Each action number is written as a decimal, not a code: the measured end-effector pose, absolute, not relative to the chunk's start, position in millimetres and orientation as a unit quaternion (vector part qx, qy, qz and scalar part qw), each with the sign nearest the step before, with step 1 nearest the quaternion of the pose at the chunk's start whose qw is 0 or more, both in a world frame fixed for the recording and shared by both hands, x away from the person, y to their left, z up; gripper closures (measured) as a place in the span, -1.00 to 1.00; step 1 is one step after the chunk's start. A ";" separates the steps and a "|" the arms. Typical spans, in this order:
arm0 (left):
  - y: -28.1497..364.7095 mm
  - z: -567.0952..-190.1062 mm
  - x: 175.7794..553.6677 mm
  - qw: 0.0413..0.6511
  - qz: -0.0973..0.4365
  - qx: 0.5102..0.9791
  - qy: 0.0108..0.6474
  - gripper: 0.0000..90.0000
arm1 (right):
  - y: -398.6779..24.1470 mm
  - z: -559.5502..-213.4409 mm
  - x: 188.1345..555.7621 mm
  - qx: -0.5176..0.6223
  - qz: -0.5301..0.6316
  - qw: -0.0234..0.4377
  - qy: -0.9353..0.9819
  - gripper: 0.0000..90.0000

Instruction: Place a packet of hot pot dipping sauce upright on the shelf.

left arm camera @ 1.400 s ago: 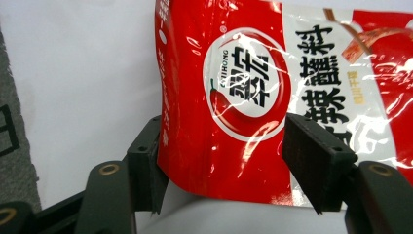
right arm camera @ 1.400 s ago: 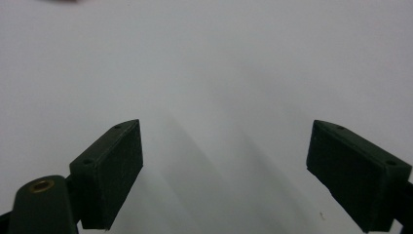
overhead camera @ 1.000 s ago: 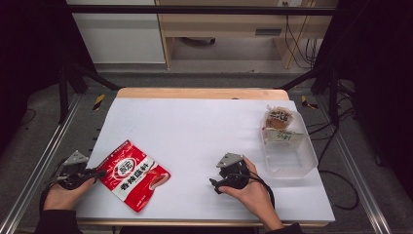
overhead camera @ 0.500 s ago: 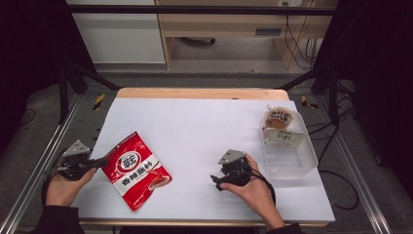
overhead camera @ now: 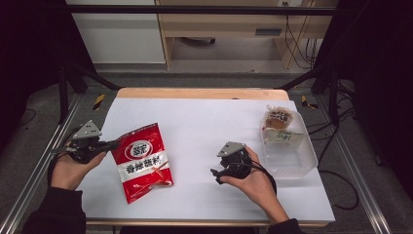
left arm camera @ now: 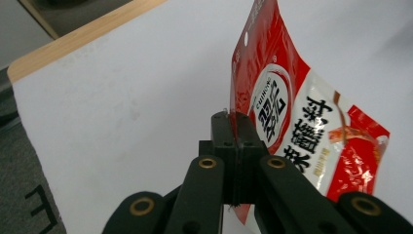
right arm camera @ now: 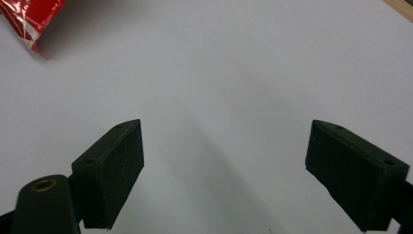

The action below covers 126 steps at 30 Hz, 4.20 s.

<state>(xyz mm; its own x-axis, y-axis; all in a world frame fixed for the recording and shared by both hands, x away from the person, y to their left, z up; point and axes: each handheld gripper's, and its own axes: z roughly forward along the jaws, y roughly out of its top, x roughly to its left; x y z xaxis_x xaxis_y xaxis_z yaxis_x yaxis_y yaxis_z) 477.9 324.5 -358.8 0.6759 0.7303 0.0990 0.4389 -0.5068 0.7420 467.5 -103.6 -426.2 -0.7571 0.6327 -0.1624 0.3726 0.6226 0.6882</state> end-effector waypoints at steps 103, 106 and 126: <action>214.4 -324.0 478.1 0.441 0.223 0.838 0.230 -0.47 | -79.4 -288.7 518.6 0.172 0.275 0.120 0.938 0.99; 217.7 -333.3 476.6 0.436 0.225 0.839 0.235 -0.59 | -85.8 -285.0 517.3 0.177 0.277 0.124 0.936 0.99; 266.8 -423.5 476.9 0.407 0.233 0.817 0.335 -0.83 | -146.8 -243.5 499.4 0.209 0.298 0.160 0.918 0.99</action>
<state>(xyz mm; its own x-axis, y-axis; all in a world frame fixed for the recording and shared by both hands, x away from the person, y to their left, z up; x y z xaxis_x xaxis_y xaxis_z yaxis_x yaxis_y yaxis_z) 476.9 266.8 -423.5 0.6665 0.7377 0.1074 0.3587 -0.4436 0.8213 499.4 -146.8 -243.5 -0.8618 0.4782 -0.1689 0.2877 0.7353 0.6136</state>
